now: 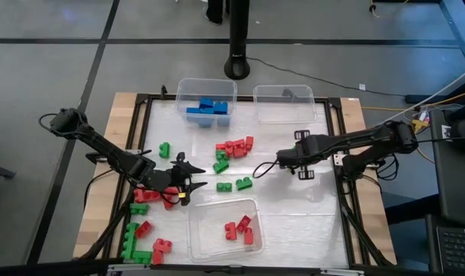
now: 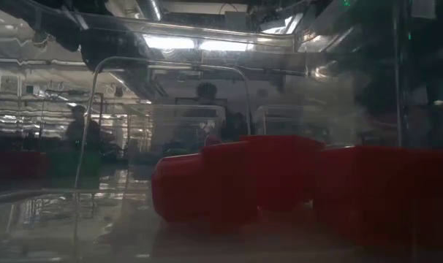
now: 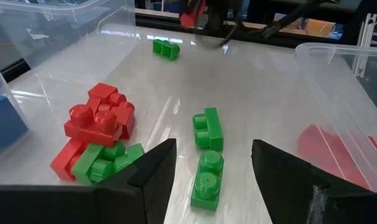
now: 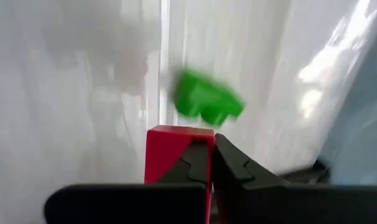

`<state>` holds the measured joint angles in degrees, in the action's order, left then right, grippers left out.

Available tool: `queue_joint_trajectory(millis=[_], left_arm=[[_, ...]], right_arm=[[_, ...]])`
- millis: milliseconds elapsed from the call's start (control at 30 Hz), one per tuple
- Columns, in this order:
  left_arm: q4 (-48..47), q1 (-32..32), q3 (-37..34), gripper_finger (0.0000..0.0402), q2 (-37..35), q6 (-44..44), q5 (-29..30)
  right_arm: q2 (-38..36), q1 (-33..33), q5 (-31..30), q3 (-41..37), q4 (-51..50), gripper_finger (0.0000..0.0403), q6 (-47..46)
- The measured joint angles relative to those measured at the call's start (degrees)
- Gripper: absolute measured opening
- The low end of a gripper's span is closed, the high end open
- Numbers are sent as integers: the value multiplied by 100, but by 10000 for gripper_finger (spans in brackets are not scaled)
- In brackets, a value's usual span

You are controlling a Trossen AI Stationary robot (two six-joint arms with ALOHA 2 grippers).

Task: Sort blocks
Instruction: Put the red game piece into the bottom transparent bin

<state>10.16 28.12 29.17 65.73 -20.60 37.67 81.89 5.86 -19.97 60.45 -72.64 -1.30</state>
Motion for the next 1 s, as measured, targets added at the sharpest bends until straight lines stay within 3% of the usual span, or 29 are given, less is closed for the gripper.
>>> queue_joint_trajectory(millis=[200, 400, 800, 1000], left_arm=[[-27, -4, 0, 198, 0, 0, 0], [-27, -4, 0, 198, 0, -2, 0], [-62, 0, 0, 198, -7, -45, 1], [-62, 0, 0, 198, -7, -46, 1]], right_arm=[[-4, 633, -58, 1053, 678, 9, 28], [-9, 1131, -77, 1307, 2643, 10, 690], [818, 1567, 915, 1294, 5403, 18, 1378], [1433, 1566, 1909, 1289, 6553, 20, 1376]])
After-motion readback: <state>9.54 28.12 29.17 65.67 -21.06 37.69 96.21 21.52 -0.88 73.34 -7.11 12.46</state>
